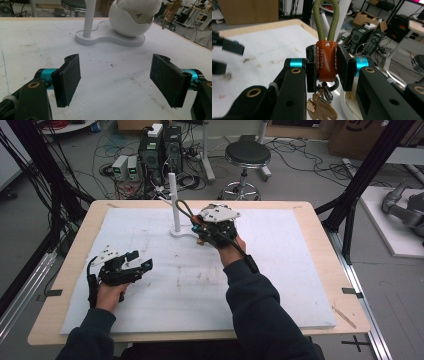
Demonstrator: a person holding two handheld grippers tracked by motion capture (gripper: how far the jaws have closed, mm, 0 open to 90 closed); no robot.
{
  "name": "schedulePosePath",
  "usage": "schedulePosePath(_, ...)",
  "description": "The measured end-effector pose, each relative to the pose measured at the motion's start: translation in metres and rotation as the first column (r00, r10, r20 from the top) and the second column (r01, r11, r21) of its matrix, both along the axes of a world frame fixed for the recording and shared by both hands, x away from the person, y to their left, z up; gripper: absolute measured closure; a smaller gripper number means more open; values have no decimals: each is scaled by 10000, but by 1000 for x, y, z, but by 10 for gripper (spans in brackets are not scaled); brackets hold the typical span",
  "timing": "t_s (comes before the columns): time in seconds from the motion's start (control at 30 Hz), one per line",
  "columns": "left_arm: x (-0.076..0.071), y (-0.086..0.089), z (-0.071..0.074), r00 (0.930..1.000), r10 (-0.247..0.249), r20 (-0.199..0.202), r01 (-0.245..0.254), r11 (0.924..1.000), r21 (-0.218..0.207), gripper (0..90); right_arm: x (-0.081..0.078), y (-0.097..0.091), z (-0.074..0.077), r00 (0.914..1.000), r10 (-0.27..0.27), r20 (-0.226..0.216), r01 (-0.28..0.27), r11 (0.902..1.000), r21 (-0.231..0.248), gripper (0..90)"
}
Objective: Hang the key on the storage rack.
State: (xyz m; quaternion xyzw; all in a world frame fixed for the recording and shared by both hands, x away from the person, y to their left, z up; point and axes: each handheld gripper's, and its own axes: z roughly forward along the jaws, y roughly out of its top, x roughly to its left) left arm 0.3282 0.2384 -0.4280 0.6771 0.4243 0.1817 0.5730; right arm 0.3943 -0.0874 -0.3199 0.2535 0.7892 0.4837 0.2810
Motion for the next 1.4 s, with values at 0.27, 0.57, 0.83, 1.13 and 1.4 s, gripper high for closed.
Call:
schedulePosePath(0.27, 0, 1, 0, 10000, -25, 9, 25, 10000, -28, 245, 24, 33, 5, 9985, -403, 380, 422, 9978, -505, 723)
schedulePosePath(0.57, 0, 2, -1, 10000, -46, -16, 46, 10000, -65, 245, 39, 52, -3, 9952, -774, 592, 846, 9876, -1322, 723)
schedulePosePath(0.83, 0, 2, -1, 10000, -52, -49, 51, 9999, -86, 245, 61, 51, -14, 9941, -738, -800, 645, 9914, -1141, 666)
schedulePosePath(1.13, 0, 2, -1, 10000, -13, -79, 13, 10000, -70, 245, 53, 27, -1, 9954, -441, -846, 402, 9981, -473, 553)
schedulePosePath(1.4, -1, 2, -1, 10000, 2, 12, -2, 10000, -38, 245, 47, -18, -5, 9860, 18, -1669, -45, 9999, -159, 401)
